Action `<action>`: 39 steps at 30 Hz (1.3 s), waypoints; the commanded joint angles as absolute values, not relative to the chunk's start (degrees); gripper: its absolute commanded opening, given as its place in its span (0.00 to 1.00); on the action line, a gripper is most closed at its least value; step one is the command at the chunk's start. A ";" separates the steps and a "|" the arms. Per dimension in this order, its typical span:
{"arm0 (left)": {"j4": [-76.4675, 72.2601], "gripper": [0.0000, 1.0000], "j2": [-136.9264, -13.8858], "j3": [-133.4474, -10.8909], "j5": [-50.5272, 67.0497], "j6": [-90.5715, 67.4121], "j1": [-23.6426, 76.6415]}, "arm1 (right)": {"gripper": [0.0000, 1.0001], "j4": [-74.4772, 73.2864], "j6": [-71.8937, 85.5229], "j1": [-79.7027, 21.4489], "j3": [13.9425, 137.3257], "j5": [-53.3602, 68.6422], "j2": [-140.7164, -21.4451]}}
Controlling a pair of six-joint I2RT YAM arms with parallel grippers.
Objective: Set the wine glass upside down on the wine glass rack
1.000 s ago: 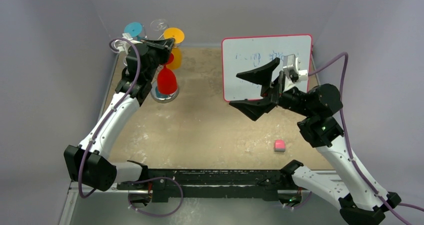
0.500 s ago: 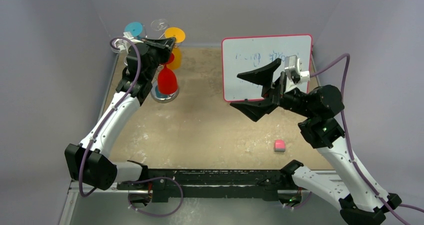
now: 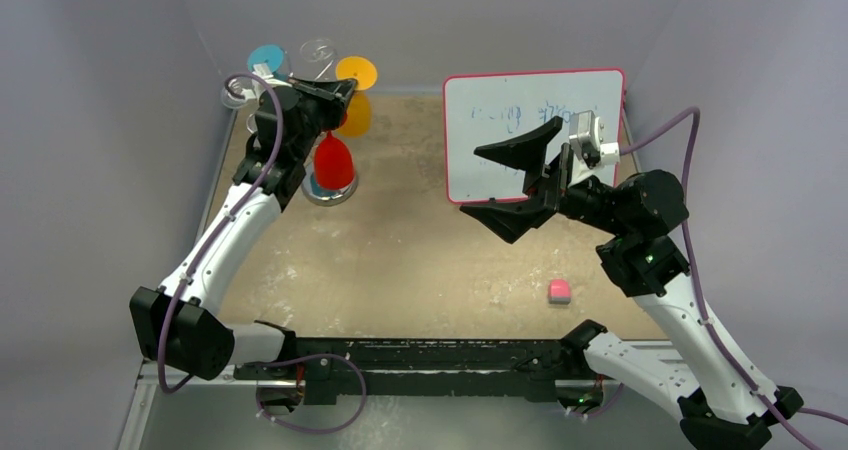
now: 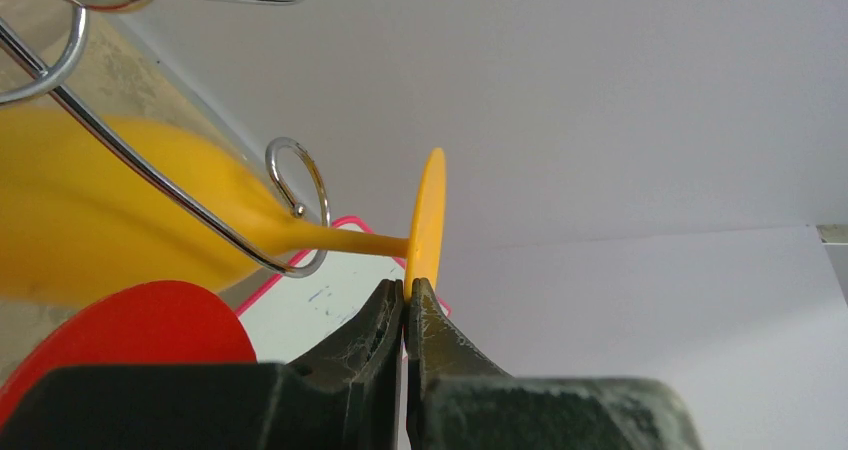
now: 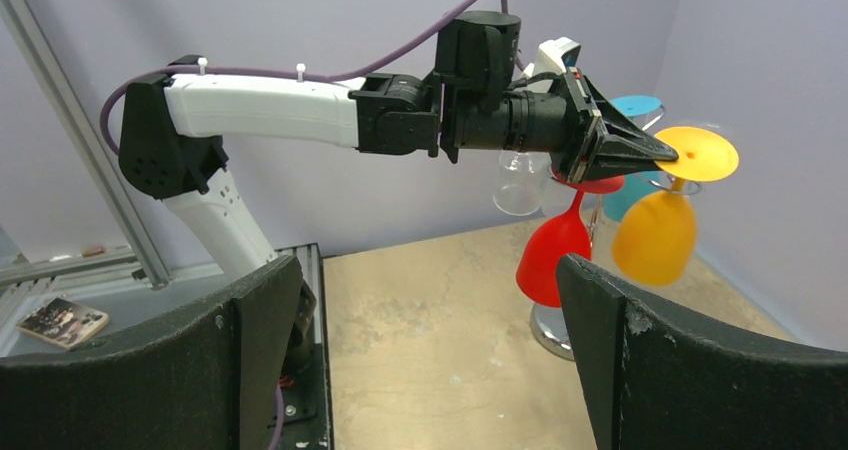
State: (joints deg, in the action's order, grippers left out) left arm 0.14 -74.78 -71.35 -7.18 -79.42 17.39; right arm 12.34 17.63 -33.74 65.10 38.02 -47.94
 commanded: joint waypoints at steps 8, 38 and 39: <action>-2.13 0.00 -74.15 -72.14 -5.32 -77.73 17.53 | 1.00 14.11 16.52 -33.84 65.09 37.21 -46.98; 5.04 0.25 -75.80 -78.77 -18.68 -69.93 17.58 | 1.00 13.62 15.93 -33.84 65.30 36.62 -47.04; 5.44 0.26 -75.66 -78.91 -19.04 -69.58 17.58 | 1.00 13.62 15.89 -33.86 65.30 36.65 -47.11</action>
